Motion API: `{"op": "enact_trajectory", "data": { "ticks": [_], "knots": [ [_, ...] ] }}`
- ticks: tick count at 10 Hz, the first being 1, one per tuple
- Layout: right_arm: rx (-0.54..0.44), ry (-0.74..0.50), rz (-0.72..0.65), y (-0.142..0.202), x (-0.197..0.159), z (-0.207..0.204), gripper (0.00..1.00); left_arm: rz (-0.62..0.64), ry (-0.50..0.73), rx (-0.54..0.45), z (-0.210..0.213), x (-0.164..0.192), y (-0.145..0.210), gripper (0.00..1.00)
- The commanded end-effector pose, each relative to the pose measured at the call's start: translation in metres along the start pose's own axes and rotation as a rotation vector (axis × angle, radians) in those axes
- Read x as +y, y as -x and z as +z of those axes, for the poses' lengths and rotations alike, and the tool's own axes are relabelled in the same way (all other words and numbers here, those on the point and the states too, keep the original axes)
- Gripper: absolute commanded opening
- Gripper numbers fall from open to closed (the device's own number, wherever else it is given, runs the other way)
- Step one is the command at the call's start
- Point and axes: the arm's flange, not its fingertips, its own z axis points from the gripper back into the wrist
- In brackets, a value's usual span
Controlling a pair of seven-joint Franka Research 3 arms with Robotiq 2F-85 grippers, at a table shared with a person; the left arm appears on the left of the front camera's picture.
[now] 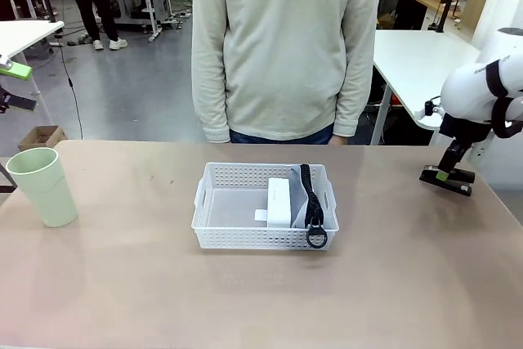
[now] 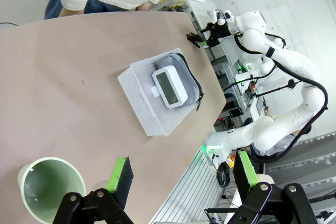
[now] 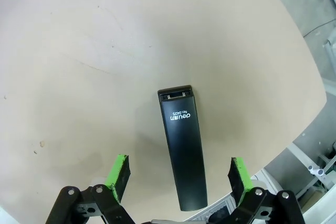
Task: Efficiently arrange items inside the basket to fit them all.
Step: Pick up the Stapler and place it inside the Organizing basket.
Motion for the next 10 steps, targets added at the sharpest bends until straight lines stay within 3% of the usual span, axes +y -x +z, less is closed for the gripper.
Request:
{"op": "enact_trajectory", "data": {
  "ticks": [1, 10],
  "knots": [
    [-0.004, -0.003, 0.055, 0.000, -0.008, -0.004, 1.00, -0.010, -0.002, 0.008, 0.002, -0.003, 0.001, 1.00],
    [0.017, -0.018, 0.082, 0.002, -0.017, -0.037, 1.00, -0.010, -0.002, 0.008, 0.002, -0.003, 0.001, 1.00]
  ]
}}
